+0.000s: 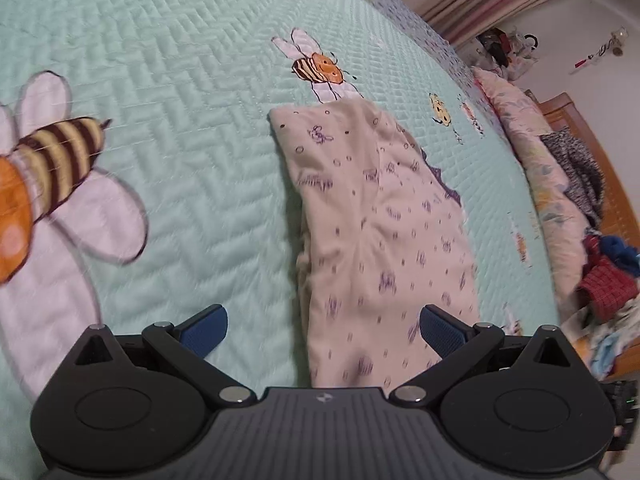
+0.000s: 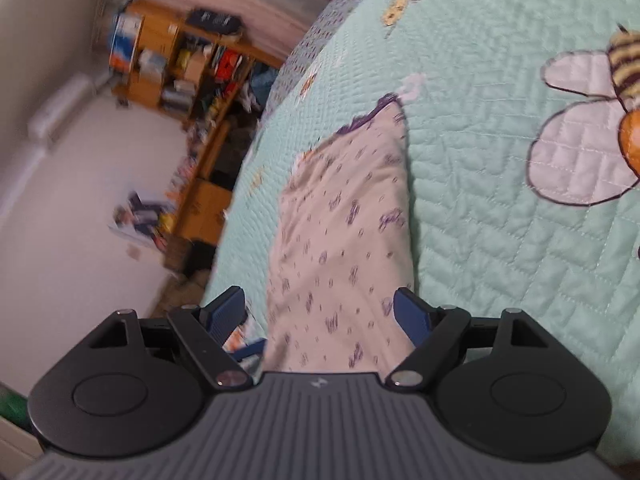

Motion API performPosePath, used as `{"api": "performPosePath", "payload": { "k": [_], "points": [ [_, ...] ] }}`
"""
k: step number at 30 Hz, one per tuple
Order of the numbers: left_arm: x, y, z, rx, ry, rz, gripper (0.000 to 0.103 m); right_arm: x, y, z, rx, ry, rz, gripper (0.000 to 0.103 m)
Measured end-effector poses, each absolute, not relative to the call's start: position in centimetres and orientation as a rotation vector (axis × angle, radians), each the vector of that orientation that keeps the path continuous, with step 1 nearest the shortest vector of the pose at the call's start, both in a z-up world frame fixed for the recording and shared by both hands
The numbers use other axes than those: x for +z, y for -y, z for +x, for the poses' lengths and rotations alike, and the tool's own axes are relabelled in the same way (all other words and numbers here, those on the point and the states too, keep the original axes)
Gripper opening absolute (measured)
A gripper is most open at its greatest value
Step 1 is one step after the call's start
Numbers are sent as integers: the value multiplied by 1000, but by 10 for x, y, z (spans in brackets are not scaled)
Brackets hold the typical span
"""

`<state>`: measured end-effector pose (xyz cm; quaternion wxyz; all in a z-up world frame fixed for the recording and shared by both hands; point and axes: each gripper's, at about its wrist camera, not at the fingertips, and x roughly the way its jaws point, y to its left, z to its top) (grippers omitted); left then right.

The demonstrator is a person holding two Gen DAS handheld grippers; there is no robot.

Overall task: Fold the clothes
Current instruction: 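Pinch the folded nightgown's hem edge with both grippers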

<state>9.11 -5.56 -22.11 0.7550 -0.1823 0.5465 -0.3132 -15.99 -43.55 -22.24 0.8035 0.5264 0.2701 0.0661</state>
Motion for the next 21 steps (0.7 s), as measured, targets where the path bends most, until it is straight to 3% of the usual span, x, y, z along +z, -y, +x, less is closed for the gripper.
{"api": "performPosePath", "payload": {
  "k": [10, 21],
  "points": [
    [-240, 86, 137, -834, -1256, -514, 102, -239, 481, -124, 122, -552, 1238, 83],
    [-255, 108, 171, -922, -1322, -568, 102, -259, 488, -67, 126, -664, 1212, 82]
  ]
}}
